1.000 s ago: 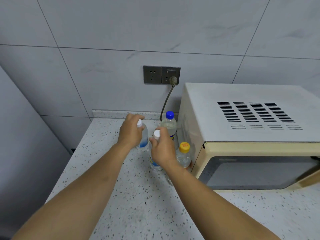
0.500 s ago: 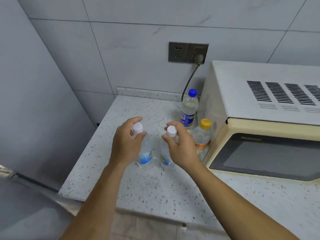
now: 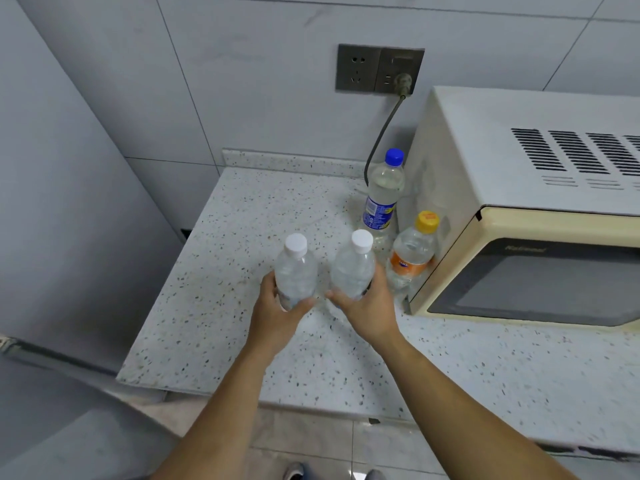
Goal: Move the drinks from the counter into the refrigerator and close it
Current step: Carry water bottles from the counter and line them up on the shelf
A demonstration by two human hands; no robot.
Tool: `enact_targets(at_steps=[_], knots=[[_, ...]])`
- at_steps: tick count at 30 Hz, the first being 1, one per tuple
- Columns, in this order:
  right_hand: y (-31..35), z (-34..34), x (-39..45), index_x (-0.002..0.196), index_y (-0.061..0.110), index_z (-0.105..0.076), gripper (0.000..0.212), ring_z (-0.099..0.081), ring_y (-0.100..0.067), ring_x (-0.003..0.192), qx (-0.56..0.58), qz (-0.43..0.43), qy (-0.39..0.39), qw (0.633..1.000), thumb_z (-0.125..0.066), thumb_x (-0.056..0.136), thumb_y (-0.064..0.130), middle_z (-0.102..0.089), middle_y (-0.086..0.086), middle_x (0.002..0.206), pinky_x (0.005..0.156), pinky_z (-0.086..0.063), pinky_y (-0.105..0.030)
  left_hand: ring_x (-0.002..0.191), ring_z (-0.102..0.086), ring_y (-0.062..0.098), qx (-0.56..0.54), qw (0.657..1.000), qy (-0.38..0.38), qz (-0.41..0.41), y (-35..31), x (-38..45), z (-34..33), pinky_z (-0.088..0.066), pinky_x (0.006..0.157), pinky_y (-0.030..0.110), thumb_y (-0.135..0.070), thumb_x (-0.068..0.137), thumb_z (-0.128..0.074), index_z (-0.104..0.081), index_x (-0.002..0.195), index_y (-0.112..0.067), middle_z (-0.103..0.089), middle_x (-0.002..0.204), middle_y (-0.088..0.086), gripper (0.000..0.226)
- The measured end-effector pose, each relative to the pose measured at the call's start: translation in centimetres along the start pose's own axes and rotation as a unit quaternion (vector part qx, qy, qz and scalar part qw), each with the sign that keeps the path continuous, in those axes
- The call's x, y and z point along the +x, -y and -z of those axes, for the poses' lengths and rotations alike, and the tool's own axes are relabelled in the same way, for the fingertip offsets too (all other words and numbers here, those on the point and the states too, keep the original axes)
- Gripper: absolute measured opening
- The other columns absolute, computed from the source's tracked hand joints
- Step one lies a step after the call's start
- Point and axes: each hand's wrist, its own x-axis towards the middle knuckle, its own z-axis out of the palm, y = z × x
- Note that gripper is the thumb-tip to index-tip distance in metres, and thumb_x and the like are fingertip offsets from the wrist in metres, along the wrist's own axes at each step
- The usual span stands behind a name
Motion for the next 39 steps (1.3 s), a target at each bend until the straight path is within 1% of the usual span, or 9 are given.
enact_targets(at_steps=[4, 9, 14, 18, 22, 25, 29, 35, 39], knots=[[-0.5, -0.3, -0.4, 0.122, 0.036, -0.041, 0.068, -0.053, 0.020, 0.100, 0.016, -0.005, -0.020, 1.000, -0.087, 0.073, 0.031, -0.055, 0.028, 0.111, 0.077, -0.042, -0.010, 0.106, -0.058, -0.006, -0.024, 0.999, -0.029, -0.003, 1.0, 0.0, -0.1, -0.048, 0.080, 0.019, -0.047, 0.066, -0.084, -0.046, 0.124, -0.048, -0.059, 0.117, -0.028, 0.069], [-1.3, 0.9, -2.8, 0.124, 0.030, -0.052, 0.059, -0.062, 0.002, 0.104, 0.056, -0.011, 0.005, 0.998, -0.086, 0.076, 0.023, -0.064, 0.012, 0.116, 0.083, -0.051, -0.015, 0.098, -0.063, -0.008, -0.075, 0.996, -0.042, 0.021, 1.6, -3.3, 0.6, -0.050, 0.078, 0.018, -0.053, 0.061, -0.078, -0.056, 0.115, -0.046, -0.067, 0.109, -0.025, 0.059], [-1.8, 2.6, -6.6, 0.114, 0.031, -0.064, 0.041, -0.072, -0.008, 0.096, 0.159, -0.068, 0.078, 0.982, -0.081, 0.077, 0.029, -0.074, 0.008, 0.108, 0.071, -0.057, -0.019, 0.104, -0.070, 0.023, -0.204, 0.976, -0.026, 0.067, 2.9, -9.0, 1.4, -0.056, 0.089, 0.044, -0.051, 0.069, -0.078, -0.064, 0.117, -0.025, -0.073, 0.112, 0.002, 0.056], [-2.9, 3.4, -10.0, 0.121, 0.018, -0.062, 0.049, -0.074, -0.025, 0.097, 0.225, -0.135, 0.145, 0.954, -0.069, 0.078, 0.040, -0.075, -0.006, 0.109, 0.075, -0.061, -0.034, 0.100, -0.071, 0.027, -0.302, 0.946, -0.039, 0.113, 3.5, -14.7, 1.4, -0.059, 0.074, 0.032, -0.041, 0.082, -0.070, -0.068, 0.117, -0.018, -0.072, 0.115, 0.014, 0.042], [-4.6, 3.7, -13.4, 0.123, 0.017, -0.062, 0.052, -0.074, -0.028, 0.092, 0.275, -0.212, 0.228, 0.910, -0.066, 0.079, 0.044, -0.075, -0.012, 0.105, 0.070, -0.060, -0.035, 0.091, -0.074, 0.030, -0.315, 0.925, -0.036, 0.208, 4.5, -21.0, 0.8, -0.059, 0.066, 0.033, -0.057, 0.081, -0.065, -0.076, 0.107, -0.015, -0.074, 0.106, 0.016, 0.051], [-5.8, 3.2, -16.2, 0.126, 0.015, -0.060, 0.060, -0.074, -0.027, 0.090, 0.273, -0.262, 0.288, 0.880, -0.065, 0.076, 0.049, -0.075, -0.012, 0.105, 0.071, -0.060, -0.037, 0.083, -0.075, 0.028, -0.333, 0.904, -0.081, 0.255, 6.4, -25.8, 0.3, -0.059, 0.064, 0.034, -0.061, 0.077, -0.056, -0.080, 0.094, -0.015, -0.075, 0.100, 0.017, 0.054], [-6.6, 1.3, -20.6, 0.122, 0.008, -0.062, 0.067, -0.075, -0.027, 0.083, 0.234, -0.296, 0.350, 0.857, -0.069, 0.069, 0.049, -0.076, -0.015, 0.101, 0.068, -0.060, -0.035, 0.086, -0.074, 0.028, -0.345, 0.882, -0.152, 0.282, 8.5, -32.0, 0.9, -0.059, 0.069, 0.035, -0.062, 0.077, -0.064, -0.080, 0.096, -0.015, -0.075, 0.103, 0.017, 0.053], [-6.2, -3.5, -27.5, 0.122, 0.009, -0.061, 0.064, -0.074, -0.033, 0.090, 0.151, -0.306, 0.453, 0.824, -0.069, 0.071, 0.047, -0.075, -0.018, 0.105, 0.074, -0.062, -0.040, 0.082, -0.075, 0.028, -0.384, 0.836, -0.270, 0.284, 10.5, -39.8, 4.0, -0.060, 0.065, 0.032, -0.053, 0.074, -0.058, -0.081, 0.090, -0.014, -0.075, 0.101, 0.018, 0.048], [-5.2, -7.6, -32.3, 0.117, 0.016, -0.063, 0.059, -0.074, -0.033, 0.092, 0.107, -0.293, 0.520, 0.795, -0.073, 0.069, 0.047, -0.076, -0.015, 0.104, 0.070, -0.061, -0.038, 0.079, -0.074, 0.028, -0.427, 0.796, -0.340, 0.263, 11.8, -45.0, 7.1, -0.059, 0.061, 0.032, -0.047, 0.077, -0.057, -0.081, 0.089, -0.008, -0.075, 0.097, 0.019, 0.047]])
